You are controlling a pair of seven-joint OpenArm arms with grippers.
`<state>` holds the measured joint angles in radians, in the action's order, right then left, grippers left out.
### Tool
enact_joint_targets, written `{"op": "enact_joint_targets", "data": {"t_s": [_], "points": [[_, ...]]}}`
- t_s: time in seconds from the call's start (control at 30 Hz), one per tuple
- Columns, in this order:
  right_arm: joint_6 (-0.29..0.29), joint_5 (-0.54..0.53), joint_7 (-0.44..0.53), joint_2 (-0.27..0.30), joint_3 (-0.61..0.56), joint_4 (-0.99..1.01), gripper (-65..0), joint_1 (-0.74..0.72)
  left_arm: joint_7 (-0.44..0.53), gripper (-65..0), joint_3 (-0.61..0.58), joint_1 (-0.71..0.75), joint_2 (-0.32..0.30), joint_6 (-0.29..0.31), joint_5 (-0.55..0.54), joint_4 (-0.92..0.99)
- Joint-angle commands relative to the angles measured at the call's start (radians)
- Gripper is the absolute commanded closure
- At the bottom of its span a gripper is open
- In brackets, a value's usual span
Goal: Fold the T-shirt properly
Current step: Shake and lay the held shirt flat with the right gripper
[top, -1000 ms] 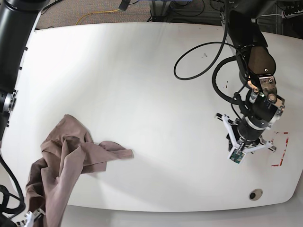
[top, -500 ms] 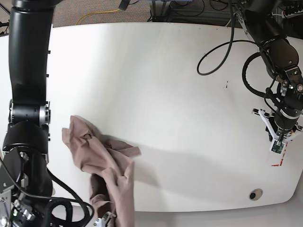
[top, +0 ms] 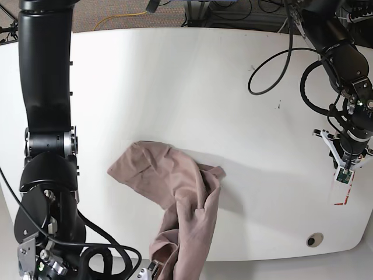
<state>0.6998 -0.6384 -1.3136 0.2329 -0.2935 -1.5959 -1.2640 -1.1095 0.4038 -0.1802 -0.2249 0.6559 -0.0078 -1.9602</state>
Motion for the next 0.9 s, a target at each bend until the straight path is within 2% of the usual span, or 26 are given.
{"op": "enact_joint_targets", "data": {"t_s": [0.0,0.2,0.27,0.43,0.53,0.67,0.77,0.87], "points": [[-0.002,-0.005,0.027,0.062,0.01,-0.01,0.0,-0.041,0.016,-6.3,-0.01,-0.017,-0.009,-0.002,-0.002,-0.017],[-0.002,-0.028,0.029,0.199,0.03,-0.011,0.0,-0.041,0.016,-6.8,-0.09,0.025,0.022,-0.002,-0.002,-0.015],[-0.002,-0.042,0.029,0.225,0.047,-0.011,0.0,-0.041,0.018,-10.6,-0.122,0.028,0.038,-0.002,-0.002,-0.011],[-0.002,-0.087,0.027,0.328,0.093,-0.054,0.0,-0.041,0.022,-34.7,-0.181,0.064,0.111,-0.005,-0.002,-0.012],[-0.002,-0.09,0.027,0.366,0.124,-0.076,0.0,-0.041,0.065,-41.1,-0.182,0.077,0.15,-0.008,-0.001,-0.006],[-0.002,-0.091,0.027,0.372,0.159,-0.079,0.0,-0.041,0.18,-41.5,-0.193,0.101,0.206,-0.009,0.006,0.042],[-0.002,-0.088,0.027,0.372,0.202,-0.079,0.0,-0.041,0.239,-41.5,-0.225,0.103,0.216,-0.015,0.006,0.106],[-0.002,-0.088,0.027,0.372,0.233,-0.079,0.0,-0.036,0.303,-41.5,-0.247,0.1,0.218,-0.071,0.004,0.173]]}}
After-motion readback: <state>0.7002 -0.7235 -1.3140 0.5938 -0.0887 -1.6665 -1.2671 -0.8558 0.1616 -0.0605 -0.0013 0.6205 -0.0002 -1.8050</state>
